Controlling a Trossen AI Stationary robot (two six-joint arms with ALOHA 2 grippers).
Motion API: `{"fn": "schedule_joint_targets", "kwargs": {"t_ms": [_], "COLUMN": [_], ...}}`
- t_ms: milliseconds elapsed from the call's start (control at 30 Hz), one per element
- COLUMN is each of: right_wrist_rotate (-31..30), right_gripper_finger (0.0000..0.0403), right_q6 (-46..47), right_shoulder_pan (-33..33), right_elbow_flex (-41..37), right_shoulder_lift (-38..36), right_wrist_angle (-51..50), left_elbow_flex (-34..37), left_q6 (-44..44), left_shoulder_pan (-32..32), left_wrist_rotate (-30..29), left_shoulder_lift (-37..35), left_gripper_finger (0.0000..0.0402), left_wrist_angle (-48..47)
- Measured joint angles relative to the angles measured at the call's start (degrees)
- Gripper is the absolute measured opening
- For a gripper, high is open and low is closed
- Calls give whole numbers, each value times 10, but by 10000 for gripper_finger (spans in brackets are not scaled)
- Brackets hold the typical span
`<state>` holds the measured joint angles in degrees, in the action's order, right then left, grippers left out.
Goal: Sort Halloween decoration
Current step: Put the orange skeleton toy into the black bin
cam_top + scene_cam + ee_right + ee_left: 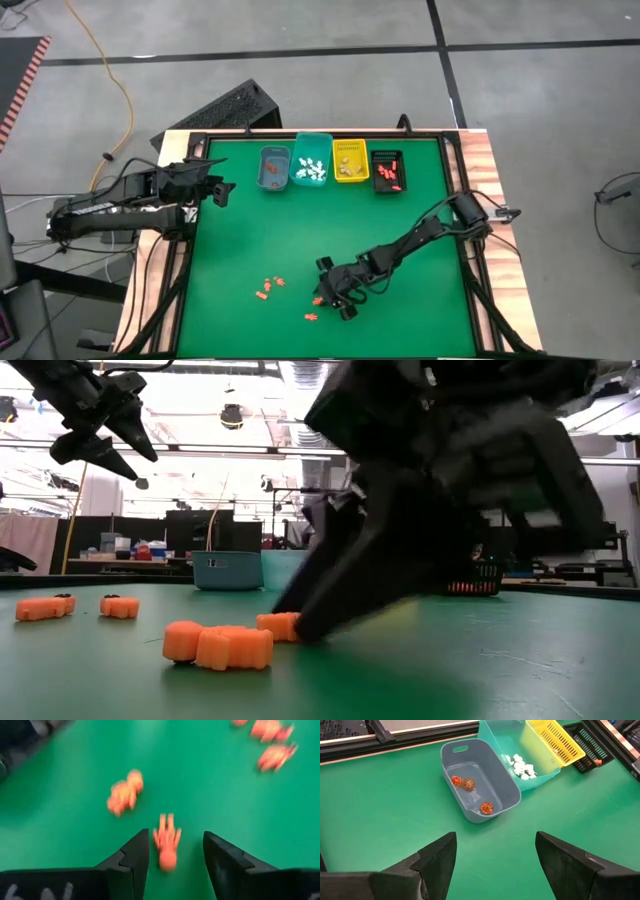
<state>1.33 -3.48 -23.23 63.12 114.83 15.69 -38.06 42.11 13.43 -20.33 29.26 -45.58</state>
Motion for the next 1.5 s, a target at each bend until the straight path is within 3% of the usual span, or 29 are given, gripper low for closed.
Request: {"fn": "schedule_joint_targets", "kwargs": {"t_ms": [333,933,1500], "right_wrist_rotate": [-13,-32,-36], "right_gripper_finger": [164,19,9], "right_q6": [29,170,201], "right_shoulder_pan": [-2,-1,22], "right_elbow_flex": [3,3,1], "right_shoulder_lift": [33,44,36], "right_wrist_angle": [4,-8,0], "left_elbow_flex": [0,0,0], "left_q6": [4,-7,-4], "left_shoulder_pan": [0,0,0], "left_wrist_rotate": [-1,-10,-9], "left_shoulder_lift": [0,0,0], "left_gripper_finger": [261,261,261], "left_wrist_angle": [-1,-2,-1]}}
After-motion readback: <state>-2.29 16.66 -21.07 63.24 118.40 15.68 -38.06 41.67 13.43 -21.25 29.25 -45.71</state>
